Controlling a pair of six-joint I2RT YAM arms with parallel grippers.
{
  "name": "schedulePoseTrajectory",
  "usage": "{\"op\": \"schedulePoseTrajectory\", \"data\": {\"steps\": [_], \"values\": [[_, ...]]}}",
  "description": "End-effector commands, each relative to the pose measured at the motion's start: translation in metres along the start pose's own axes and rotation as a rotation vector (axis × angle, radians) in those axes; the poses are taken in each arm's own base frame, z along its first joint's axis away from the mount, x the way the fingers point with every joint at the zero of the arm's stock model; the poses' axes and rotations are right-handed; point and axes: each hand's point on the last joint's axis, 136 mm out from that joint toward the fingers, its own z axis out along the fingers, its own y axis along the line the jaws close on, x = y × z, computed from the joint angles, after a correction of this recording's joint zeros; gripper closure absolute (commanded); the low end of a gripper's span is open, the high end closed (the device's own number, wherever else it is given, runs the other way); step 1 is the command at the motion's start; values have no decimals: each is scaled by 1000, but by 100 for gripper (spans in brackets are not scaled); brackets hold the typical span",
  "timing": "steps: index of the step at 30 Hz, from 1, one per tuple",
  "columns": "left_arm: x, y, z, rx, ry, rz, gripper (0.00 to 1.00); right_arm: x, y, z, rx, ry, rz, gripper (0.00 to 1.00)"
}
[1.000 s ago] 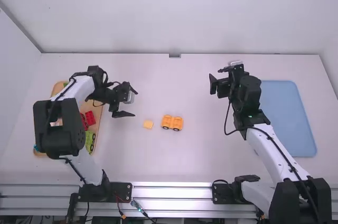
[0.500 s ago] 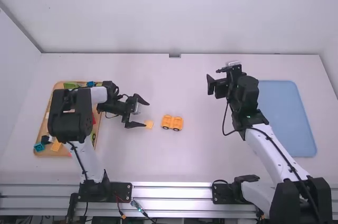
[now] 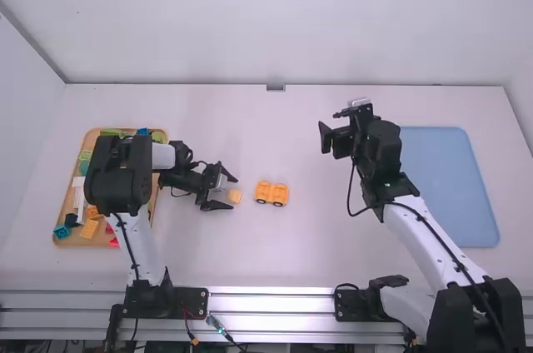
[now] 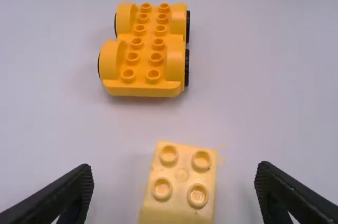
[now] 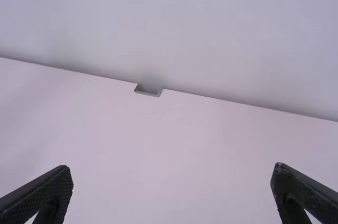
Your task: Assemble lego blocks to make yellow taxi
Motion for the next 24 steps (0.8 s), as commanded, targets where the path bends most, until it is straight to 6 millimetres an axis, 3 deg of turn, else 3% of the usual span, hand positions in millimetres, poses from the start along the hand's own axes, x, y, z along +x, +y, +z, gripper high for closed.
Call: {"op": "schedulePoseTrajectory", "data": {"steps": [1,6,9,10,12,14,16,21,24], "values": [[4,-9,5,12,1,-48,24,-15,-3,1,8,-28,4,1],[11,-8,11,-23,2,-67,27,-15,3,1,-7,-29,-1,1],[12,-8,12,-28,2,-67,41,-15,4,1,-11,-29,-3,1],[11,-8,11,-25,2,-68,51,-15,4,1,-9,-29,-2,1],[10,-7,11,-23,2,-74,51,-15,4,1,-9,-29,-2,1],[9,-4,10,-23,2,-73,65,-15,4,1,-9,-29,-2,1],[9,-2,9,-26,2,-67,70,-15,4,1,-10,-30,-2,1],[10,2,9,-38,4,-45,75,-18,5,1,-16,-41,-2,1],[9,5,8,-43,4,-37,80,-8,20,0,-99,-6,-96,1]]}}
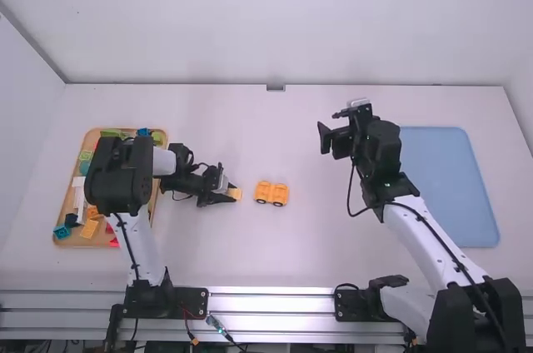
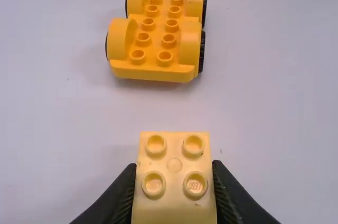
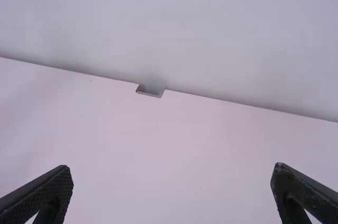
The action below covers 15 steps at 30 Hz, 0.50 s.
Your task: Assemble lego blocks to make yellow taxi
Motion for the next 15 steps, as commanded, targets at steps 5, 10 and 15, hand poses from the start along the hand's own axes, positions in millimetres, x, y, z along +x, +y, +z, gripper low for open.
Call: {"op": "schedulePoseTrajectory", "data": {"steps": [5,10,15], "values": [[-14,14,-1,-14,-57,-1,83,29,74,-4,-428,29,-448,1],[-15,21,-3,-23,-50,16,75,67,113,-4,-770,-22,-518,1],[-15,24,-2,-27,-47,32,85,115,120,18,-930,-21,-435,1]]}}
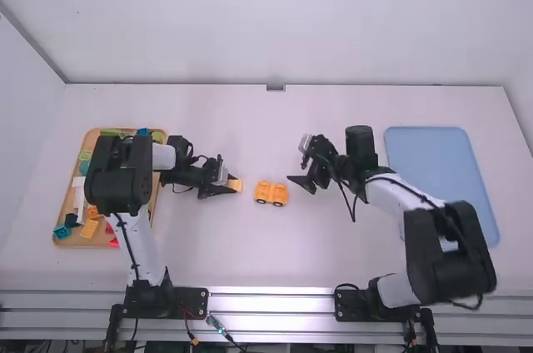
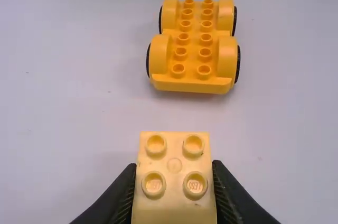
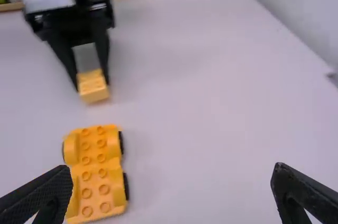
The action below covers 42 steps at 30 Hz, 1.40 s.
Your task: Assemble lego blocks to make yellow taxi
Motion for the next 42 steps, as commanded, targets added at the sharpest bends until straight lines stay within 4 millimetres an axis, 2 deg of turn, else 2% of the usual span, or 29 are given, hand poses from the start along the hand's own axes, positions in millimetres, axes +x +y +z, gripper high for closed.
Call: {"op": "schedulePoseTrajectory", "data": {"steps": [1,4,7,12,18,24,29,32,37,42], "values": [[-5,0,3,5,-30,-2,85,2,16,11,-152,-120,-37,1],[-6,1,3,5,-31,-2,86,18,18,23,-176,-131,-25,1],[-6,1,1,0,-36,-6,83,44,17,44,-178,-115,0,1],[-17,5,0,-9,-92,-6,80,60,28,61,-213,-108,56,1],[-24,21,-3,-8,-81,-105,83,58,43,69,-251,-102,29,1],[-35,26,-5,16,-81,-76,84,55,47,71,-268,-108,53,1],[-38,28,-4,21,-81,-67,84,26,43,52,-312,-203,113,1],[-38,28,-4,21,-80,-66,83,21,46,48,-304,-182,139,1],[-36,31,-6,9,-80,-64,85,25,51,52,-107,-33,128,1],[-37,32,-4,8,-80,-57,85,26,52,45,97,11,166,1]]}}
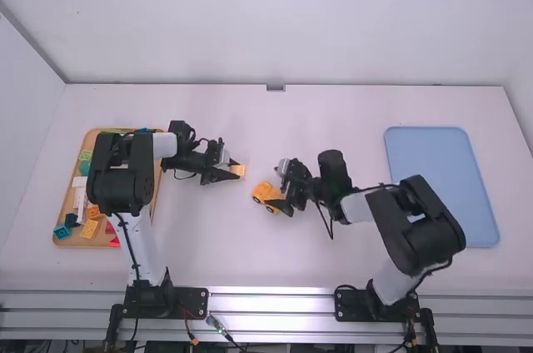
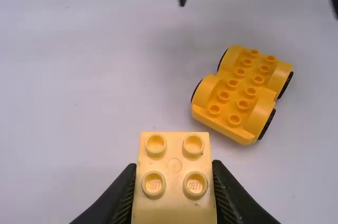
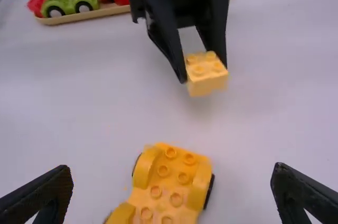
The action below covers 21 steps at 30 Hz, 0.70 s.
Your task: Assemble lego blocks to make yellow taxi
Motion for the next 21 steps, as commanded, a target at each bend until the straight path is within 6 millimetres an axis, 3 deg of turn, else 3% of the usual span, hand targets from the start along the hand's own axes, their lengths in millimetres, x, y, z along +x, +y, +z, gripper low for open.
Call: {"op": "schedulePoseTrajectory", "data": {"steps": [1,5,15,17,19,21], "values": [[-5,0,2,4,-29,-12,85,21,-15,-10,193,76,127,1],[-5,-1,3,8,-30,-10,85,31,0,-4,161,74,139,1],[-6,-3,4,16,-30,-22,86,69,-13,34,123,148,181,0],[-6,-3,4,16,-30,-22,86,72,-14,36,121,150,178,4],[-6,-3,4,17,-30,-23,87,78,-12,37,109,162,130,16],[-6,-3,4,17,-32,-23,96,79,-6,36,84,164,77,18]]}}
